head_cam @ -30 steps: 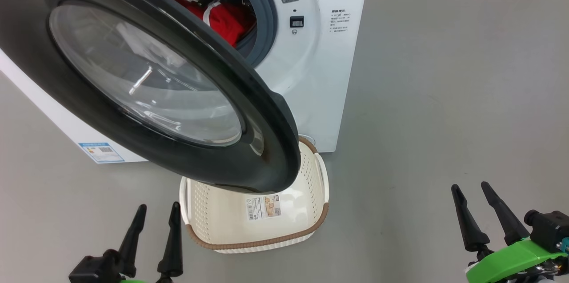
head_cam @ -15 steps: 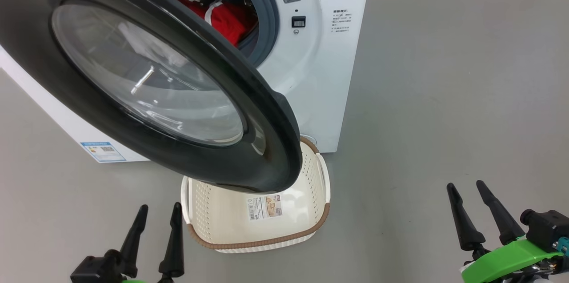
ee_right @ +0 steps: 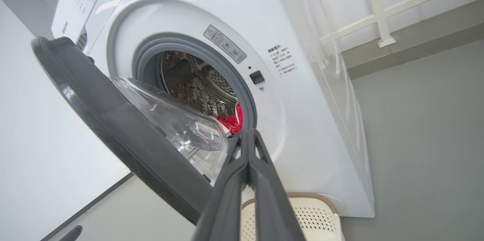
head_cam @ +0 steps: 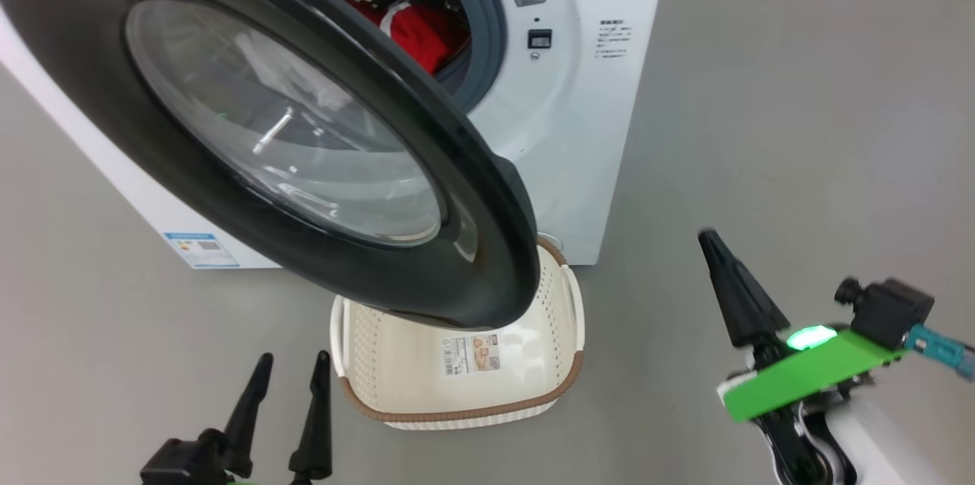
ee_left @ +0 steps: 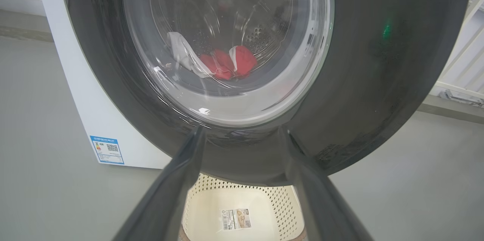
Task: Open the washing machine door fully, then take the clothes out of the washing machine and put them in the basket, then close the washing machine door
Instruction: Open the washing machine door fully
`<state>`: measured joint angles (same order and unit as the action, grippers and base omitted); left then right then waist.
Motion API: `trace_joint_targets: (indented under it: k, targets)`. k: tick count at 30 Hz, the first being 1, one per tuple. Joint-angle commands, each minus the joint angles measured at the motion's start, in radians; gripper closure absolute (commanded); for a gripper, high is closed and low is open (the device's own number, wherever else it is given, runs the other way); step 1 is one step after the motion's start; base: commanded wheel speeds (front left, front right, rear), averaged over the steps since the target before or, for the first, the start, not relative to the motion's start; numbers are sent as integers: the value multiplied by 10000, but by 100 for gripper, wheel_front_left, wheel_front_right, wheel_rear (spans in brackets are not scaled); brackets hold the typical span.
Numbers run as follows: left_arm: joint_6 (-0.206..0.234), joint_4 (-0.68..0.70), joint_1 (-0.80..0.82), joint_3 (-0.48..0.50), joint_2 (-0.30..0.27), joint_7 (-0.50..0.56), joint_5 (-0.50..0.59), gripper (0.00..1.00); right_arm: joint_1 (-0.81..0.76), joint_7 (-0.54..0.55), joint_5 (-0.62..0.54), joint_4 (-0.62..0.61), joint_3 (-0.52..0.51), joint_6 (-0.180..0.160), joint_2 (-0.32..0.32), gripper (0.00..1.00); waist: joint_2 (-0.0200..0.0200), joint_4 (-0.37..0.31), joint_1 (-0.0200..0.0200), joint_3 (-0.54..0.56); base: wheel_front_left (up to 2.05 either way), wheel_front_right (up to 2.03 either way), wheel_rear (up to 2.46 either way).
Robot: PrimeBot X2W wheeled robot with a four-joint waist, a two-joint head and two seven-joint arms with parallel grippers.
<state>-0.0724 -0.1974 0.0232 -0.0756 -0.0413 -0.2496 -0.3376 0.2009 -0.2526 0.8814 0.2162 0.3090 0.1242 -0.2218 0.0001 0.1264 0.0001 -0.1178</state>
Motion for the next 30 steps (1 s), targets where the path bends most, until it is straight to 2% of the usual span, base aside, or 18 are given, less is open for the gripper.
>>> trace_joint_targets:
  k: [1, 9, 12, 16, 24, 30]
  targets:
    - [-61, 191, 121, 233, -89, -122, -84, 0, 388, -91, 348, -333, 277, 65, -104, 100, -1, 131, 0, 16, 0, 0, 0]
    - [15, 191, 113, -90, -89, -122, -262, 0, 1584, -56, 3705, -403, 1514, 65, -324, 100, -1, 674, 0, -50, 0, 0, 0]
    - [40, 195, 105, -183, -89, -122, -319, 0, 1980, 579, 5405, -367, 1944, 65, -524, 100, -1, 846, 0, -125, 0, 0, 0]
    - [65, 211, 158, -328, -89, -122, -391, 0, 2457, 1737, 6853, -246, 2009, 65, -738, 100, -1, 1045, 0, -295, 0, 0, 0]
    - [107, 211, 331, -544, -89, -122, -544, 0, 3184, 4492, 8119, 457, 1851, 65, -781, 100, -1, 1315, 0, -592, 0, 0, 0]
    - [136, 190, 466, -670, -89, -122, -657, 0, 3603, 5508, 8189, 762, 1452, 65, -591, 100, -1, 1495, 0, -773, 0, 0, 0]
